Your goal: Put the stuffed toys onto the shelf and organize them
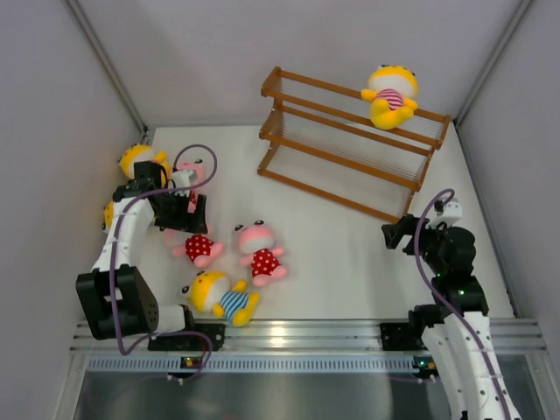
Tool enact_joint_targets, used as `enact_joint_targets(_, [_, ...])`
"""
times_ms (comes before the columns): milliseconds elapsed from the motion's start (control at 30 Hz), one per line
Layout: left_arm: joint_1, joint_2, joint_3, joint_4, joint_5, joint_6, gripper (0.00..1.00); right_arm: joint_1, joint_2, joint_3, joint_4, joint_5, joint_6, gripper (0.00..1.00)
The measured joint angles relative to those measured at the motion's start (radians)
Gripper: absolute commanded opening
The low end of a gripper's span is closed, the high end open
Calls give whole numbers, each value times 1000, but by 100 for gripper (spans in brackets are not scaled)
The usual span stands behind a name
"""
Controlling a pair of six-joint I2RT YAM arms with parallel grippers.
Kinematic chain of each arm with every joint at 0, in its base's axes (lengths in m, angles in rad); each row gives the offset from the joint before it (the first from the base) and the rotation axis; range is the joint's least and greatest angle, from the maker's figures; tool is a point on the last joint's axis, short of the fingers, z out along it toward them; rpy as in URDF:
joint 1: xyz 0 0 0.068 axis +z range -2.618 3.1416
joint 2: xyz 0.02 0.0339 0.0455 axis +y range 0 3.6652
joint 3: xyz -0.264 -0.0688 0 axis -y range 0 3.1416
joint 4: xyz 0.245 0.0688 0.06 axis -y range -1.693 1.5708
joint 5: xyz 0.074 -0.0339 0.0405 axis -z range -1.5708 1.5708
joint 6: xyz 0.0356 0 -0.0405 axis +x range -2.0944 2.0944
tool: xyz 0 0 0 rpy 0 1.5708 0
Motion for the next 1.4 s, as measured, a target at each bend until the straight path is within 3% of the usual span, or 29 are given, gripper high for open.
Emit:
enact_joint_targets(233, [0,0,1,0,-69,0,98,38,138,77,37,-153,16,84])
enact_joint_targets(333, [0,0,8,0,-123,-5,98,219,217,124,58,-119,3,84])
enact_joint_targets(467, [0,0,23,1,-176,-13,98,622,377,203,90,46,-80,88])
enact_joint_targets(567, [0,0,23,1,-196,-16,98,856,568,262,114,111,-169,90])
enact_joint_targets(700, [0,0,23,1,-213,-16,98,1003,877,356,127,102,-284,89])
enact_joint_targets(900, [0,0,23,1,-232,-15,98,1054,1179,490,171,62,-382,86])
enact_joint_targets(967, [0,0,23,1,-237,-14,98,1055,1243,534,185,61,-396,79])
enact_joint_targets(1000, [0,0,23,1,-238,-14,98,1054,1268,553,189,62,-399,61])
enact_joint_targets(1067, [0,0,23,1,-245,-12,98,1054,1315,599,187,55,-409,34])
enact_joint_targets(1100, [0,0,23,1,-250,-11,98,1055,1329,614,187,51,-411,8])
enact_joint_targets(1167, [0,0,23,1,-257,-8,98,1055,1342,639,176,48,-403,0])
enact_joint_targets(1400, [0,0,23,1,-259,-7,98,1055,1218,675,20,158,-381,0])
